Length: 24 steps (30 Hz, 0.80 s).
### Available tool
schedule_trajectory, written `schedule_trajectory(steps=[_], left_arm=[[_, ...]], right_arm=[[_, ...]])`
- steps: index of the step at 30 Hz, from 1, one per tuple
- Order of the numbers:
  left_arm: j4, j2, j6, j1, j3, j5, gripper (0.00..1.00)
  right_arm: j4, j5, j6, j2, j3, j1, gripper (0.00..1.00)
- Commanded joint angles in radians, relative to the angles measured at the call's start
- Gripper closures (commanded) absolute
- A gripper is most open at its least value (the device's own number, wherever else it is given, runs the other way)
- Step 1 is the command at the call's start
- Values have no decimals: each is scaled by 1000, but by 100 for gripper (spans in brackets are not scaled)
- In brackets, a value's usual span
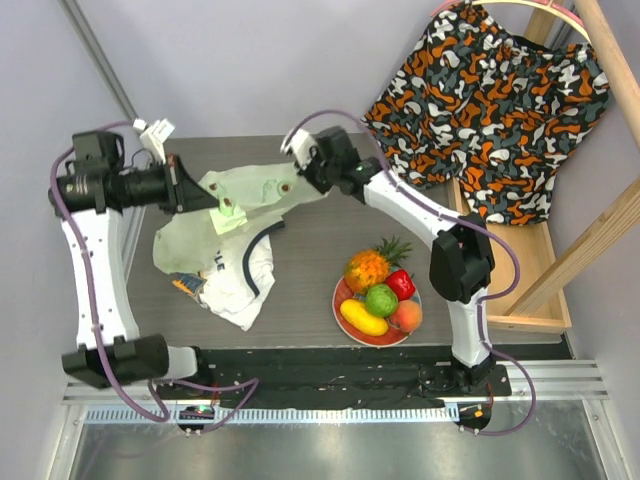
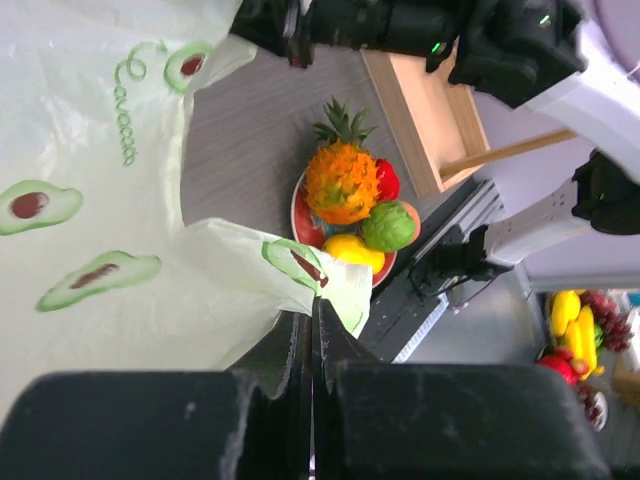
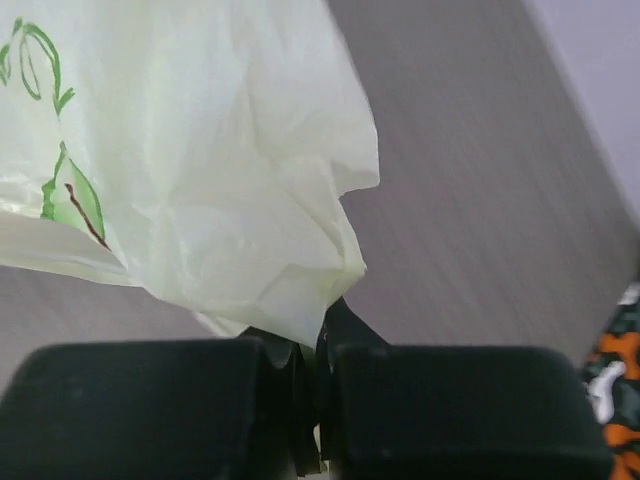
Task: Take the fake fruits out of the plastic bag
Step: Move the plastic bag to the center of the board.
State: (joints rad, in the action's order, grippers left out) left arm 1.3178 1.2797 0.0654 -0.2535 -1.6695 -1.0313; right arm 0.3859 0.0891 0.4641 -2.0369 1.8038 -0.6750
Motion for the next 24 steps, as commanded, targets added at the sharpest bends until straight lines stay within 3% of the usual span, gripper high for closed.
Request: schedule_trajectory(steps=[1,3,7,10,12,19,24], left_arm=[[126,176,91,132,-262,69,100],[91,307,68,187,-369,166,100],[29,501,28,240,-727,289,100],[-8,563,39,282,-829,310,100],[30,560,94,319,-817,301,100],[95,393,209,479,-229,258,100],[32,300,186,589,22,278,100]], right_arm=[[-82,-14,-88,60,207,148,99],[-87,-29,-123,55,258,196,99],[-87,-40,-153,76,344,279,99],[-84,-61,-139,128,277,288,99],[-74,-60,-145,220,197,288,99],[-19,-84,-174,573,-416,288,99],[41,-127,-193,745,-642,287,99]])
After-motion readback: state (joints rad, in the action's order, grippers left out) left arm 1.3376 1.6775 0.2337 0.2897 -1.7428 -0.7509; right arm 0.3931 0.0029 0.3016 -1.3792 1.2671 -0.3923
